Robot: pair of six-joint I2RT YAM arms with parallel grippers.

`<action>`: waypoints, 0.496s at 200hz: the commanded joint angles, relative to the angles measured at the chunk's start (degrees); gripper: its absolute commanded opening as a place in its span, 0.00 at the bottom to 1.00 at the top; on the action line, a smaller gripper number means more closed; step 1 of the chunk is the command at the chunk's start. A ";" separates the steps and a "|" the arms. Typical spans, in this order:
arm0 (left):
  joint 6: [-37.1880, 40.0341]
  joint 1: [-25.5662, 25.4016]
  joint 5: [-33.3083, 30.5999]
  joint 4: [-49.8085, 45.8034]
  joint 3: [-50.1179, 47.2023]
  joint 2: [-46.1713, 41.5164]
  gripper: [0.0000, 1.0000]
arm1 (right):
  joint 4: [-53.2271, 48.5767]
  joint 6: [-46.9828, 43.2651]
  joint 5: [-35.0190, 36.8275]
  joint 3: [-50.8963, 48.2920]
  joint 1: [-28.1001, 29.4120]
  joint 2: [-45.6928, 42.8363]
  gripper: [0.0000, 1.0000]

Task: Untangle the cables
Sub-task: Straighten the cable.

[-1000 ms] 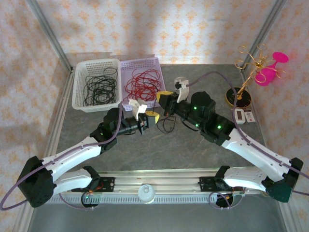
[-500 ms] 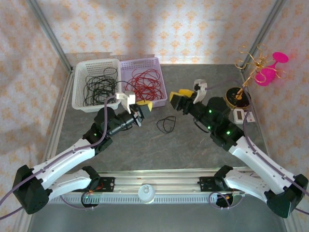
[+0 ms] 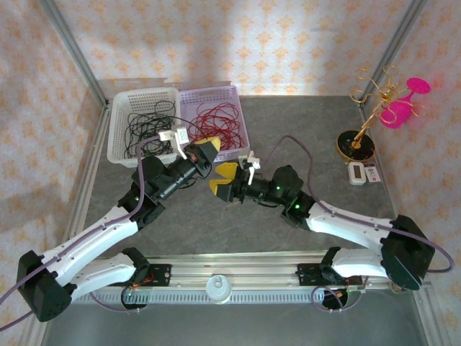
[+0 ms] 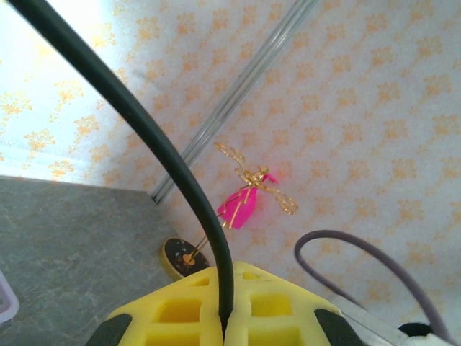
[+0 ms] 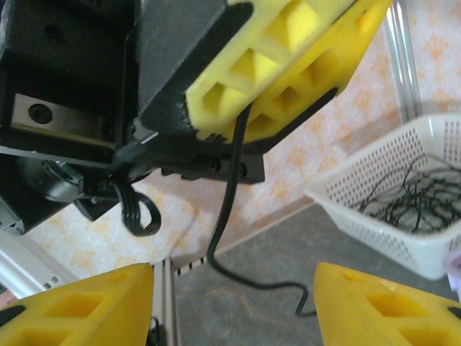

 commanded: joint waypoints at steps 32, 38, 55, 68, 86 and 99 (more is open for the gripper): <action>-4.99 -0.20 -1.23 3.99 3.64 -1.28 0.00 | 13.97 -4.71 -2.96 3.23 0.70 8.97 0.59; -5.18 -0.22 -1.12 4.07 3.78 -1.28 0.00 | 14.23 -4.80 -2.99 3.66 0.74 9.96 0.58; -5.80 -0.21 -1.18 4.14 4.18 -1.19 0.00 | 14.87 -4.79 -2.61 5.34 0.70 12.97 0.56; -6.26 -0.23 -1.31 4.22 4.29 -1.25 0.00 | 14.84 -4.66 -1.97 6.80 0.70 15.23 0.54; -6.23 -0.24 -1.62 4.28 4.53 -1.20 0.00 | 15.49 -4.35 -0.77 8.17 0.70 19.13 0.48; -5.94 -0.21 -2.29 3.87 4.73 -1.10 0.00 | 18.01 -3.55 -0.48 8.46 0.78 21.87 0.45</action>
